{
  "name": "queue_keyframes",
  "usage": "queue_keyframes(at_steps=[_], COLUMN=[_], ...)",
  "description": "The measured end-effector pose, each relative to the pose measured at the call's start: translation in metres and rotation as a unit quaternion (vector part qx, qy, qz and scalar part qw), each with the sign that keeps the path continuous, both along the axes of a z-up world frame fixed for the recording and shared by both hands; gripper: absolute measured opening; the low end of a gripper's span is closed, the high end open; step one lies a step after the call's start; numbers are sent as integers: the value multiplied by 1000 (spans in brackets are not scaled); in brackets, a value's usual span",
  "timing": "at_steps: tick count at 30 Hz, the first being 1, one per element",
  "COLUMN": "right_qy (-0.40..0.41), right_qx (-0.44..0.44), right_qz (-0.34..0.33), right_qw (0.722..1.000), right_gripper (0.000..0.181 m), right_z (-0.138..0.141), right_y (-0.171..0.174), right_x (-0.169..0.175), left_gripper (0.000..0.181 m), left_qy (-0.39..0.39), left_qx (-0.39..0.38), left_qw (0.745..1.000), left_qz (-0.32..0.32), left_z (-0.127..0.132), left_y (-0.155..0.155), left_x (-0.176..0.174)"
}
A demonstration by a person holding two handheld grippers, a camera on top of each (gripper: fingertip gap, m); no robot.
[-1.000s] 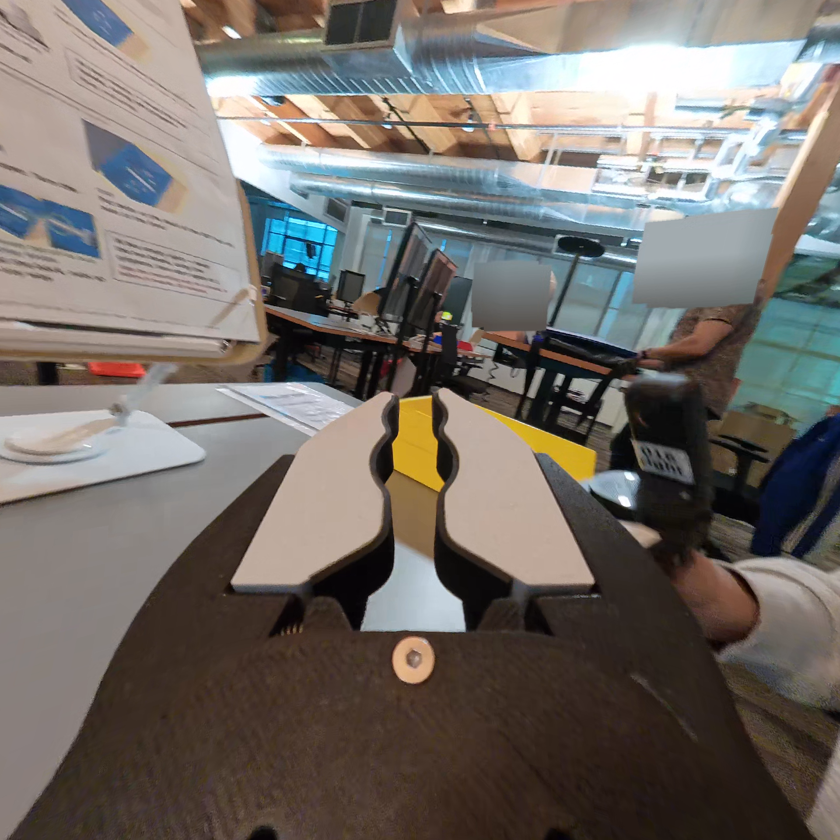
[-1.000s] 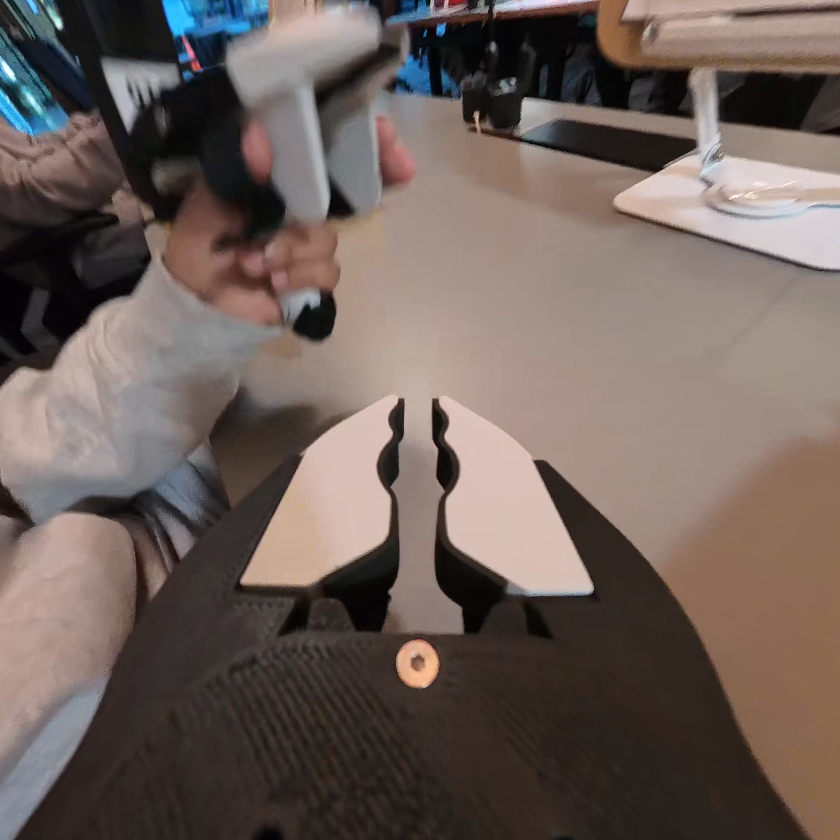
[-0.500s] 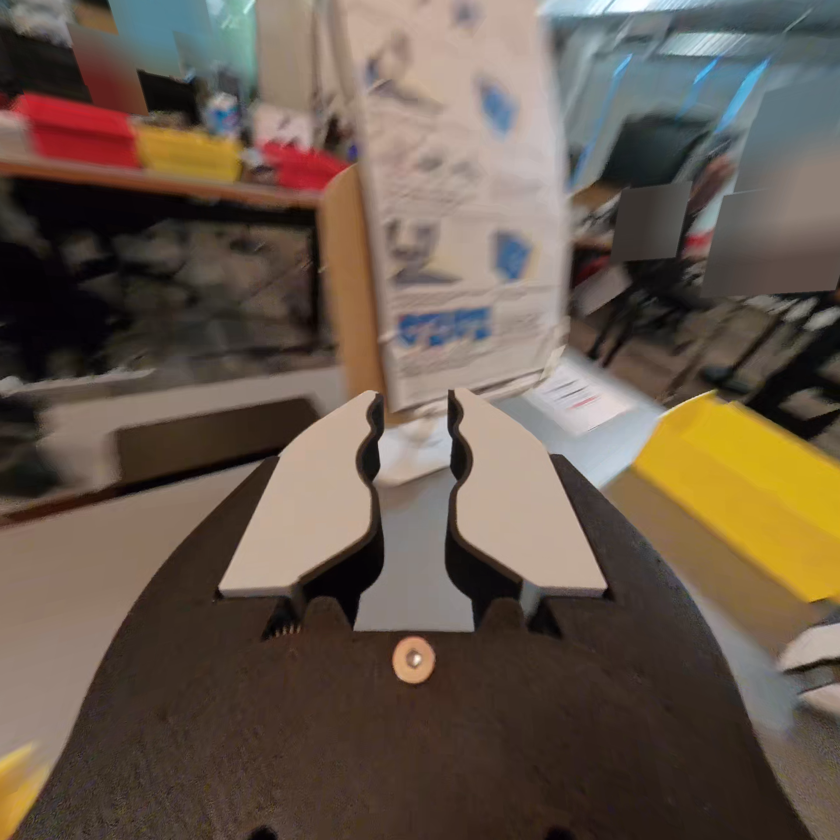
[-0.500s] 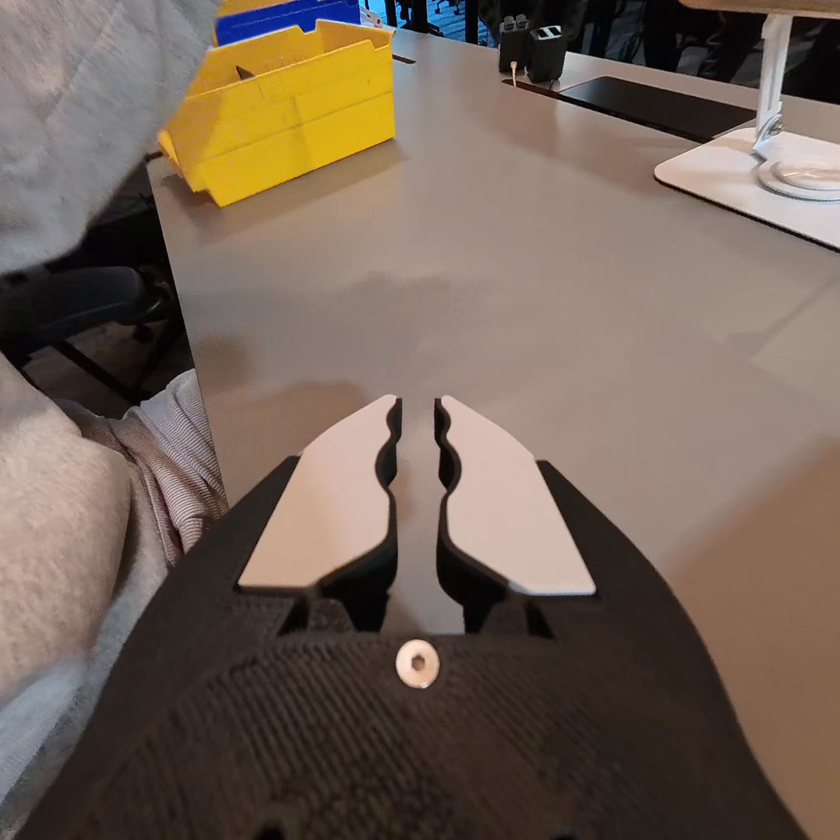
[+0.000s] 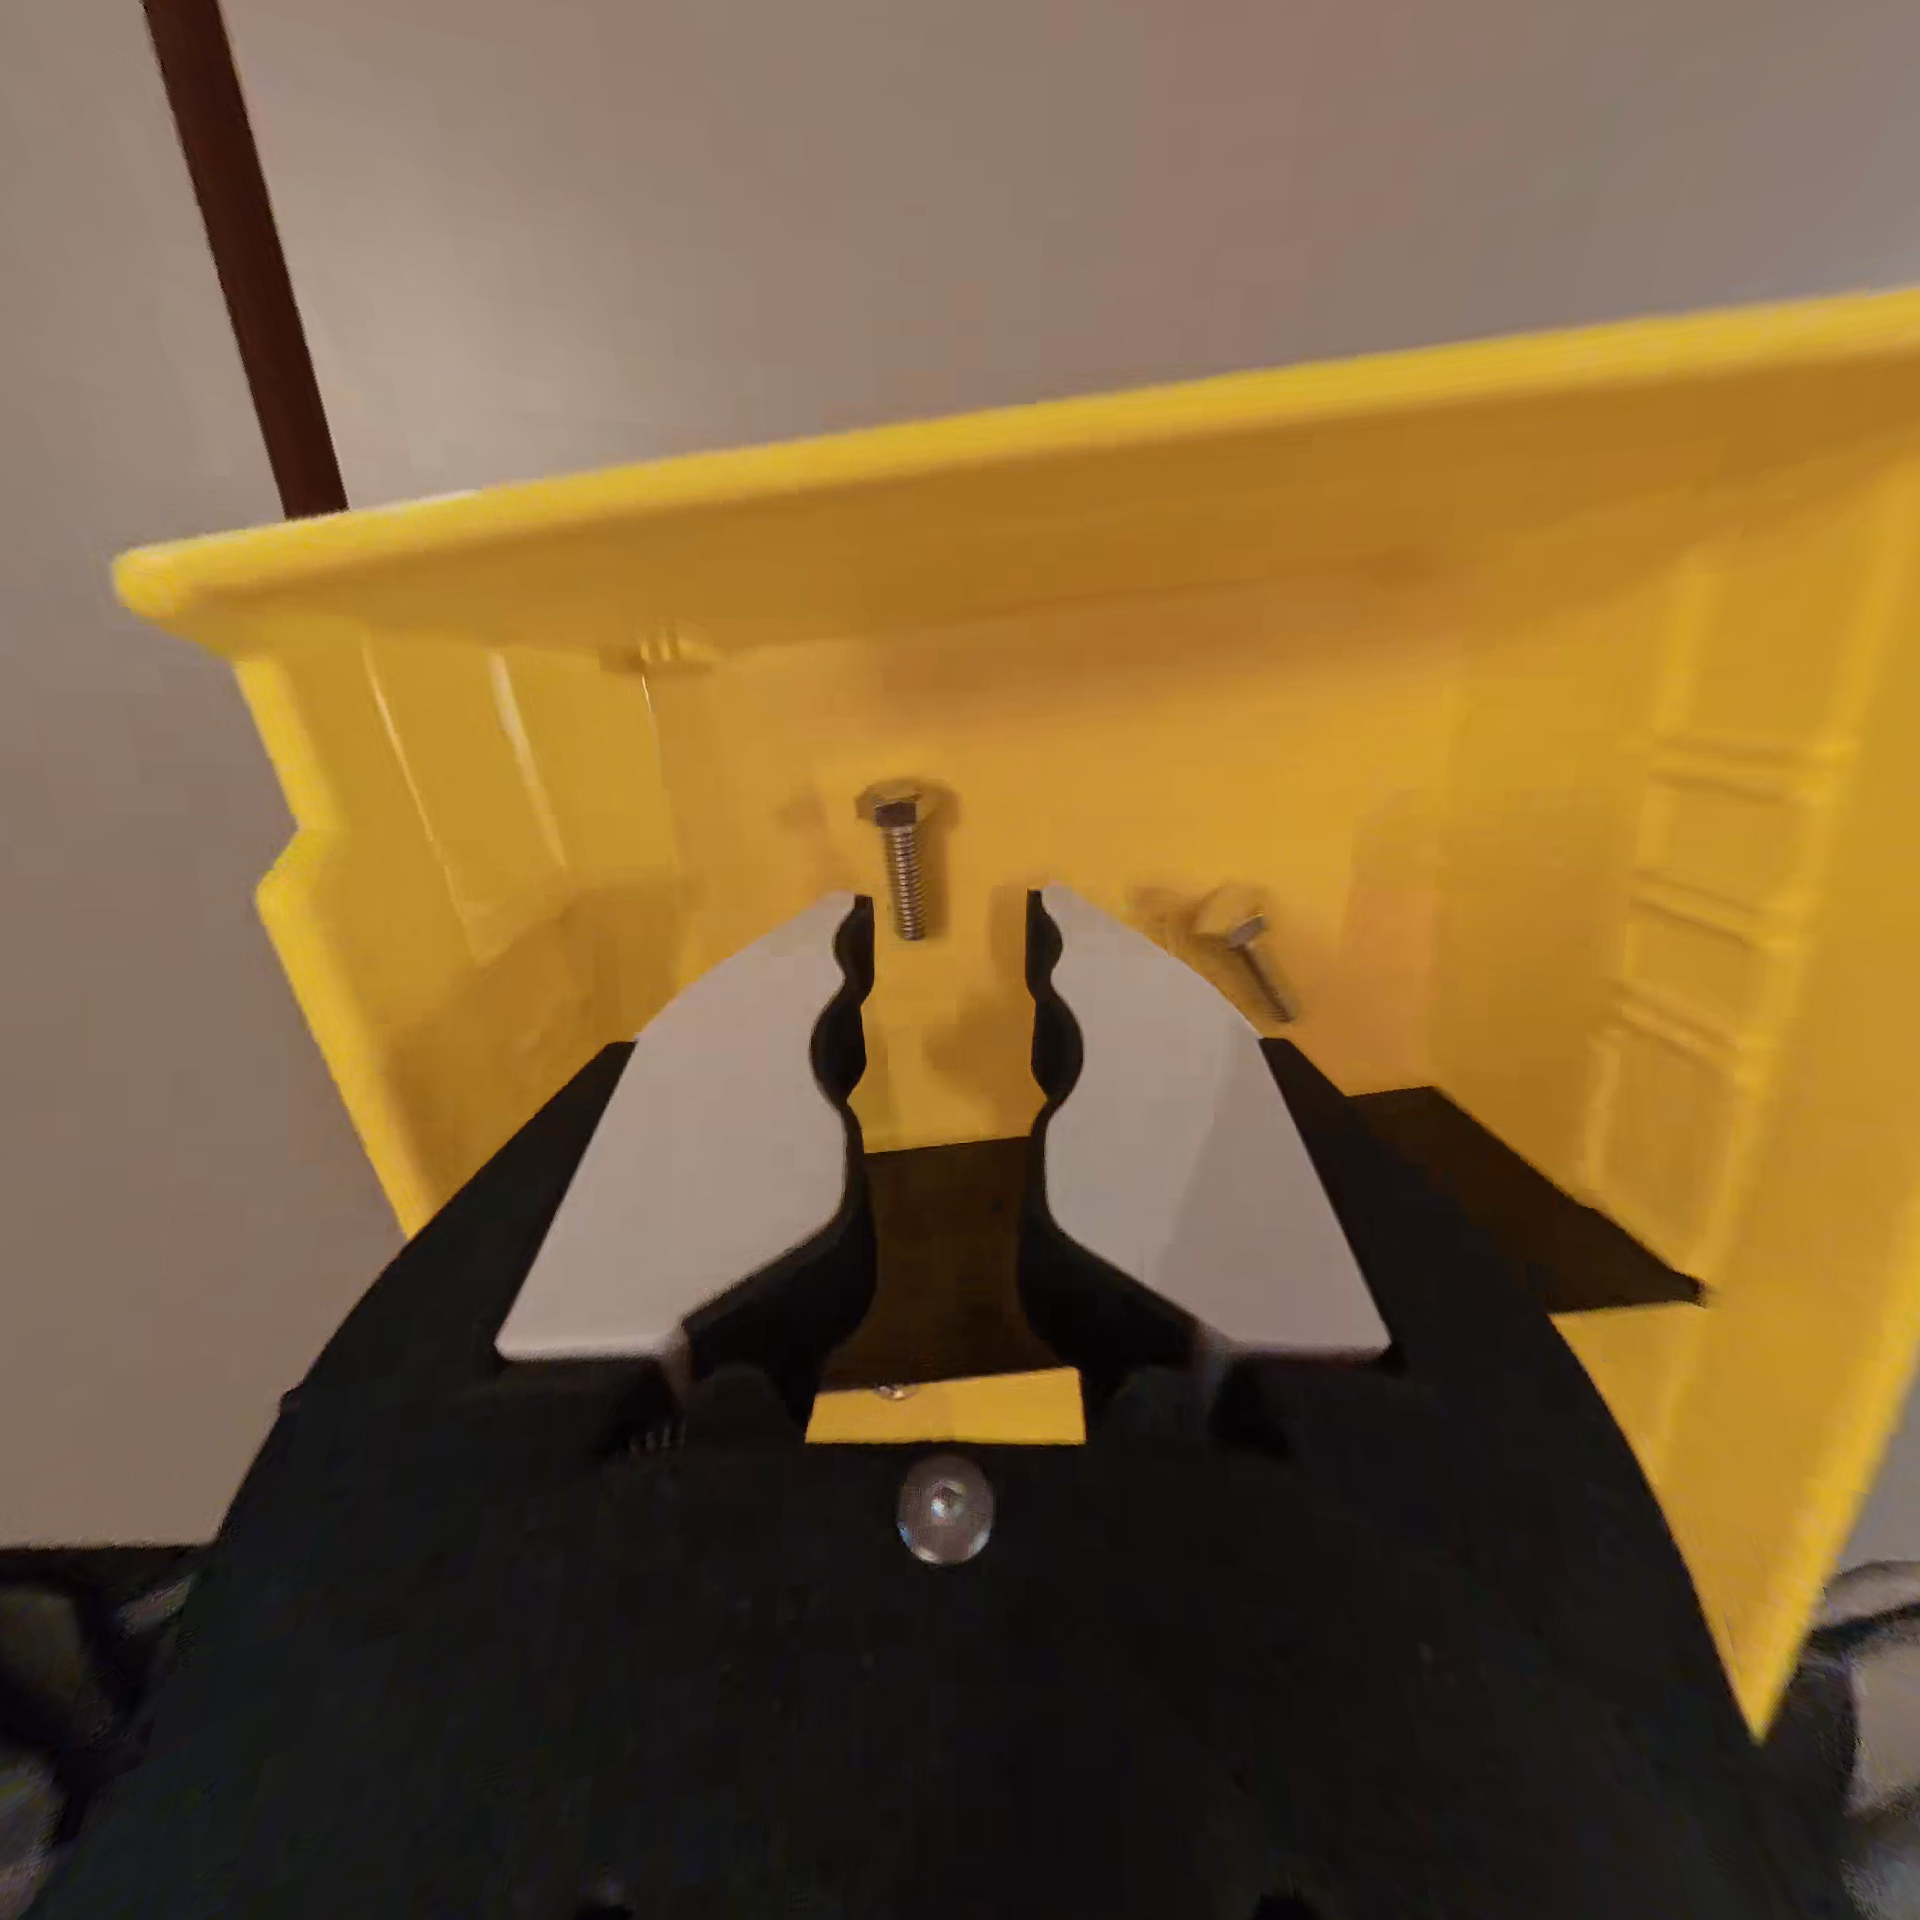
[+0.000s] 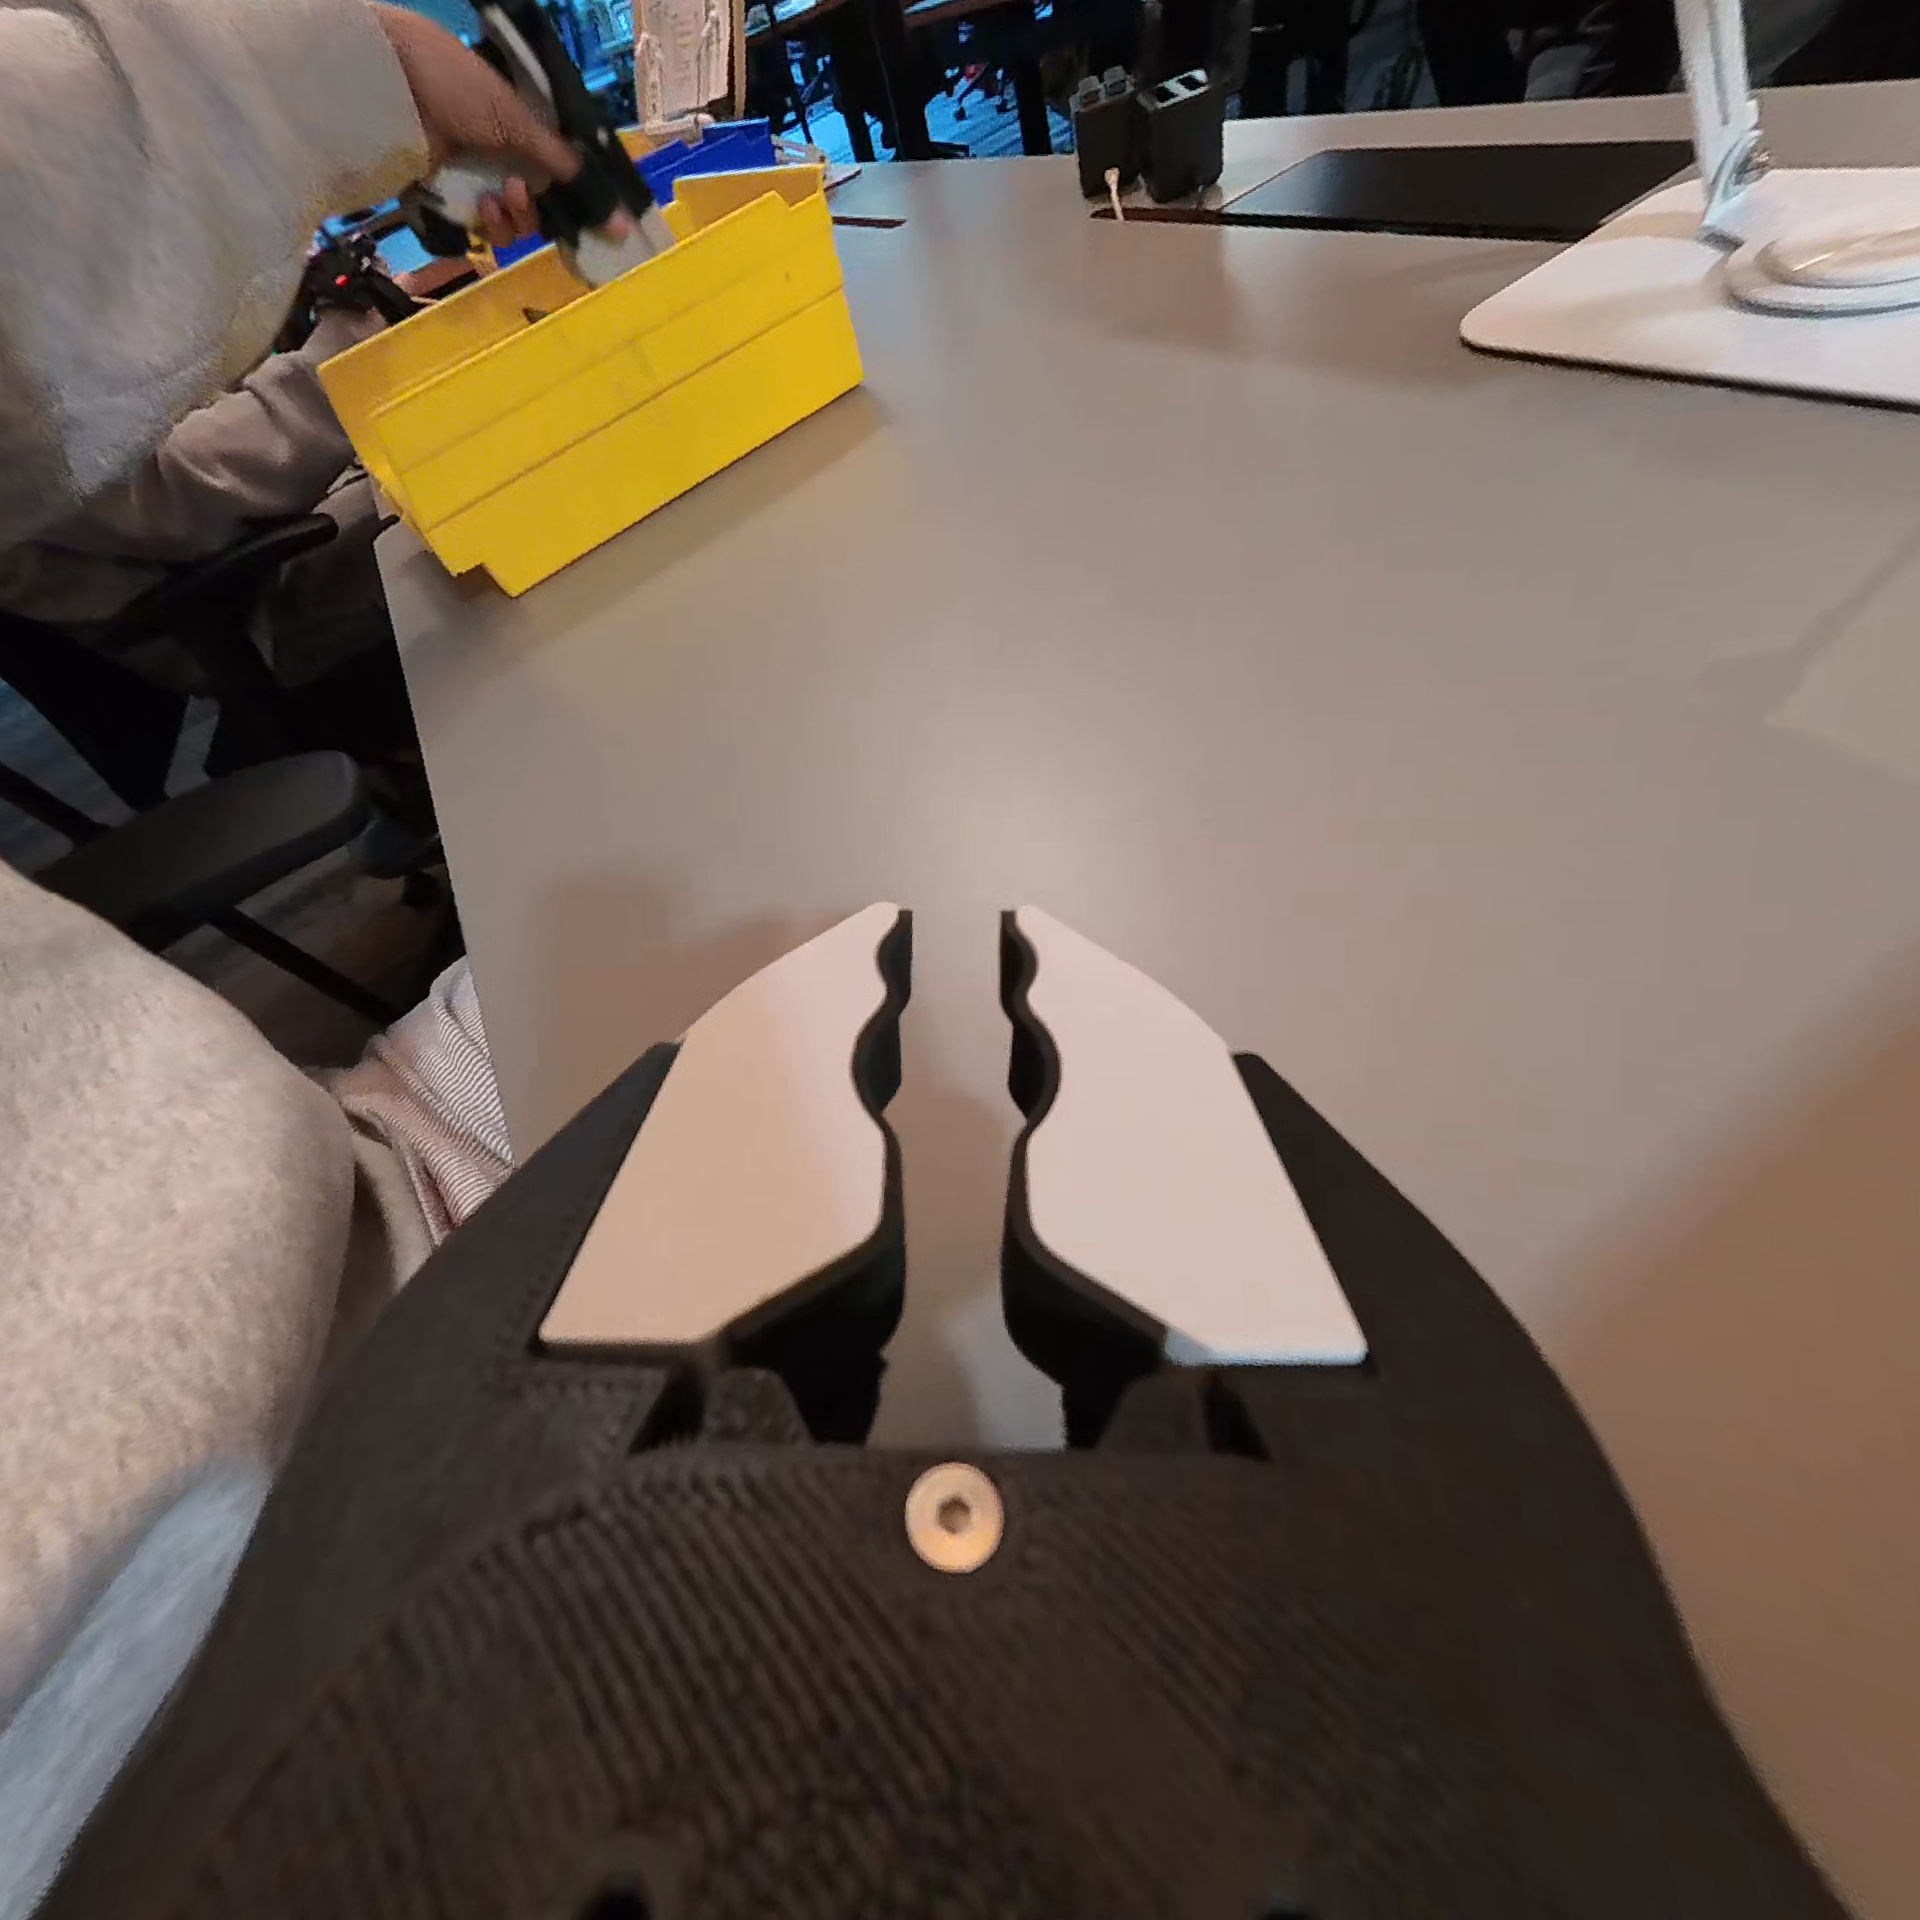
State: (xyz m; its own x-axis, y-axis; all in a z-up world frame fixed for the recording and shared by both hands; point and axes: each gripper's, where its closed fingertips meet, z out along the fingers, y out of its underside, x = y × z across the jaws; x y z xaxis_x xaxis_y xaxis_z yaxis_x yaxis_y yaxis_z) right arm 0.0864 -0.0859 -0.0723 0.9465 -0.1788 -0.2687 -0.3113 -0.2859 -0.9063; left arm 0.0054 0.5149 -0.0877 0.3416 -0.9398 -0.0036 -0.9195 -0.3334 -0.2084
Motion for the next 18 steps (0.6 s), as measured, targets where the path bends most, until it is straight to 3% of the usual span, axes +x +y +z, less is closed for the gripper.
queue_keyframes(at_steps=[8, 11, 18], right_qy=[14, 22, 34], right_qx=[-6, -4, 13], right_qz=[-6, -7, -7], right_qw=[1000, 1000, 999], right_gripper=[16, 16, 15], right_z=[-6, -6, -2], right_y=[1, 1, -1], right_x=[6, 7, 9], left_gripper=[31, 23, 12], left_qy=[95, 104, 88], left_qx=[-6, -9, 27], left_qw=[995, 994, 995], left_qz=[-20, -25, -34], left_z=[-39, -48, -43], left_y=[8, 7, 12], left_x=[-6, -5, -4])
